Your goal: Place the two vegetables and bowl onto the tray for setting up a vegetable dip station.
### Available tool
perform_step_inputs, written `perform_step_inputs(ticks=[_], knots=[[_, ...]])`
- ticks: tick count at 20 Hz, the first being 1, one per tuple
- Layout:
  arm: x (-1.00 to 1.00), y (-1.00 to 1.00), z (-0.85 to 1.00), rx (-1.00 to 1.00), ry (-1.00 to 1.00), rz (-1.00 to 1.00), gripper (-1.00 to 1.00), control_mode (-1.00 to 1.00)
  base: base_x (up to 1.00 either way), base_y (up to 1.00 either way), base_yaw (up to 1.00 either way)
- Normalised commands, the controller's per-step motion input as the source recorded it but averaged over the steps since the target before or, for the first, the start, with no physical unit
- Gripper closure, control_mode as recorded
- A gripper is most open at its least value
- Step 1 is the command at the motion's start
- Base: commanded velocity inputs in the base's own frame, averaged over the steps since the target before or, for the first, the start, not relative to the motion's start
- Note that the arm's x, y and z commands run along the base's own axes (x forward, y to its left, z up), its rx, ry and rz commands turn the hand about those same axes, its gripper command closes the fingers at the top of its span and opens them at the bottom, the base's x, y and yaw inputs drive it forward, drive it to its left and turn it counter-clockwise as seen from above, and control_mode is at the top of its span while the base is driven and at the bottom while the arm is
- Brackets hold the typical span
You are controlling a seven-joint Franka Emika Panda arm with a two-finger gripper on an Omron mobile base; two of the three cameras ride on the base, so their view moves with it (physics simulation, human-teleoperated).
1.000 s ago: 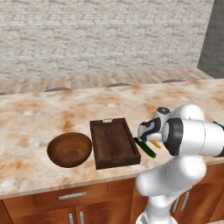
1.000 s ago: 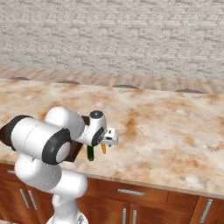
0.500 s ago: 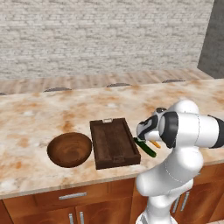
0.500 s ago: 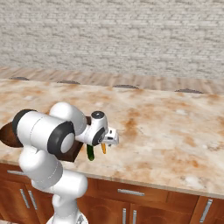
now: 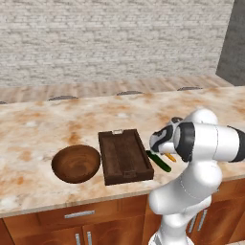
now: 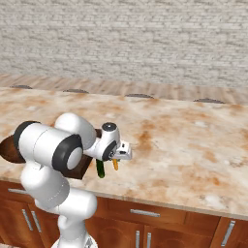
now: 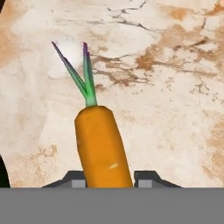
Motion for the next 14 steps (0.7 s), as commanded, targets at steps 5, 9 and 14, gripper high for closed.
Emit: perform_step_inputs(ticks=[5,9,14], knots=[[0.00,-0.01,0.43,0.00,0.00,0.11,1.00,-1.00,0.00,0.00,0.00],[-0.04,0.02,0.63,-0.01,0.00,0.10,1.00,-1.00,0.00,0.00,0.00],[0.00,0.21,0.61,-0.01,0.00,0.10,1.00,-1.00,0.00,0.00,0.00]])
